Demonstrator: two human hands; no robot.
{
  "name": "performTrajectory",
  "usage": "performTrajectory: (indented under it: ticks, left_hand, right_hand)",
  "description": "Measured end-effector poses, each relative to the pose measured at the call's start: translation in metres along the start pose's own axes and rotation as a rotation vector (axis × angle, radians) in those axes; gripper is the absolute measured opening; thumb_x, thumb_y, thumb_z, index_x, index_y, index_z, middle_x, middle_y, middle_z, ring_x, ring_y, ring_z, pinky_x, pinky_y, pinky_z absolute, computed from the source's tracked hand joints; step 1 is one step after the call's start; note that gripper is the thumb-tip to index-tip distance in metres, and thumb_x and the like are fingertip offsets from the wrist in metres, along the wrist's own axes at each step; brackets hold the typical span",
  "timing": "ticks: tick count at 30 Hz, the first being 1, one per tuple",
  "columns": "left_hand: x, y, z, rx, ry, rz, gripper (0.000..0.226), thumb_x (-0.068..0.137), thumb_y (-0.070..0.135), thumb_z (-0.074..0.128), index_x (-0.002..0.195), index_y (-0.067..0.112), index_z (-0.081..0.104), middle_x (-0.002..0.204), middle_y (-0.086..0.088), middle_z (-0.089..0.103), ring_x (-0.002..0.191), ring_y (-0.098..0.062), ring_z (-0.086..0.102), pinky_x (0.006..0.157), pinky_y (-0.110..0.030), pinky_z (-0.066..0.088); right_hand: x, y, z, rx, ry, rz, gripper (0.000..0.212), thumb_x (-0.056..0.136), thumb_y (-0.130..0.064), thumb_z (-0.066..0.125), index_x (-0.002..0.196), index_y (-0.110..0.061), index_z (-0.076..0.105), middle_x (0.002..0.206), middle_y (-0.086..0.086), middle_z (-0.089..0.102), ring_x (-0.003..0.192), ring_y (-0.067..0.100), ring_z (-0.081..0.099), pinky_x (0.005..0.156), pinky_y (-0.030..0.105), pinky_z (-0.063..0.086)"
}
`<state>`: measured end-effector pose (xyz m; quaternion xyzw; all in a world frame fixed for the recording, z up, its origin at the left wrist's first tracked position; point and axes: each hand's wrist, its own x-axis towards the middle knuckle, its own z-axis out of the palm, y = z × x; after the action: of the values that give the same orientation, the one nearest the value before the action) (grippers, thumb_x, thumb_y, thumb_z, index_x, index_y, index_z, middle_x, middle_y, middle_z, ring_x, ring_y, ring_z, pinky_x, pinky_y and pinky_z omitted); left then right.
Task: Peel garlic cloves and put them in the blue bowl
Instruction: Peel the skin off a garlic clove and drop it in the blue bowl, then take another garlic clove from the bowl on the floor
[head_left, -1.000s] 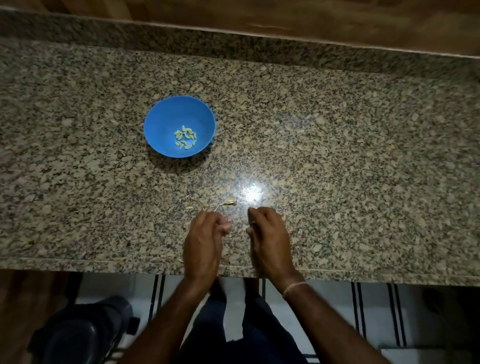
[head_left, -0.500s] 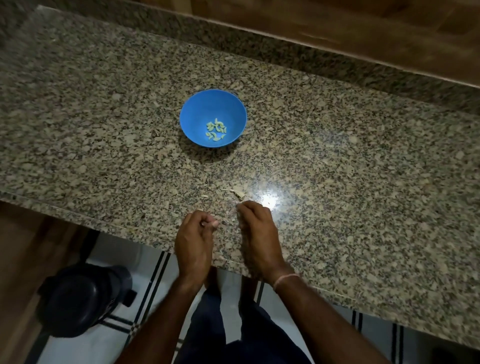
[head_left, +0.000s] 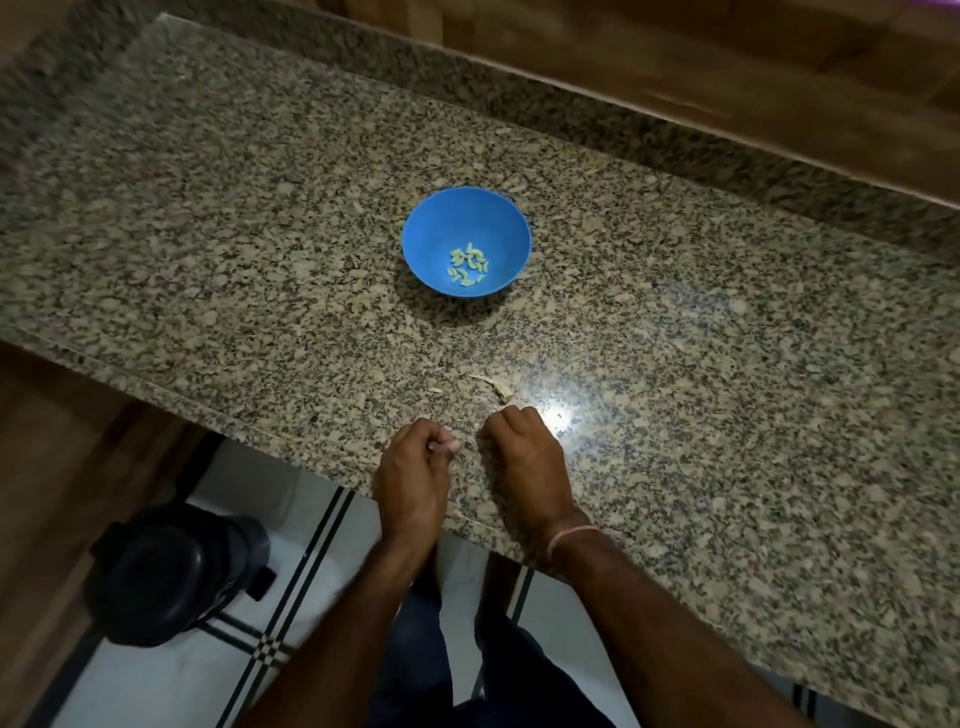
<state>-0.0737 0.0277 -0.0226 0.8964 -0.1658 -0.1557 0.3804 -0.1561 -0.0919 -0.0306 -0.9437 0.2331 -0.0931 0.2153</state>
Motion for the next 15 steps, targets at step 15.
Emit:
performTrajectory:
  ticks: [15]
  left_hand:
    - [-0.014,-0.050,-0.087,-0.277,0.243,-0.194,0.014,0.097,0.007,0.066,0.091,0.019,0.063,0.084,0.008,0.068,0.076,-0.005,0.064,0.065,-0.020,0.051]
  right_hand:
    - [0.020,-0.135,0.011,1.427,-0.491,0.722,0.036,0.105,-0.001,0.053,0.073,-0.011,0.063,0.063,0.002,0.063,0.058,0.014,0.053,0.066,0.029,0.045]
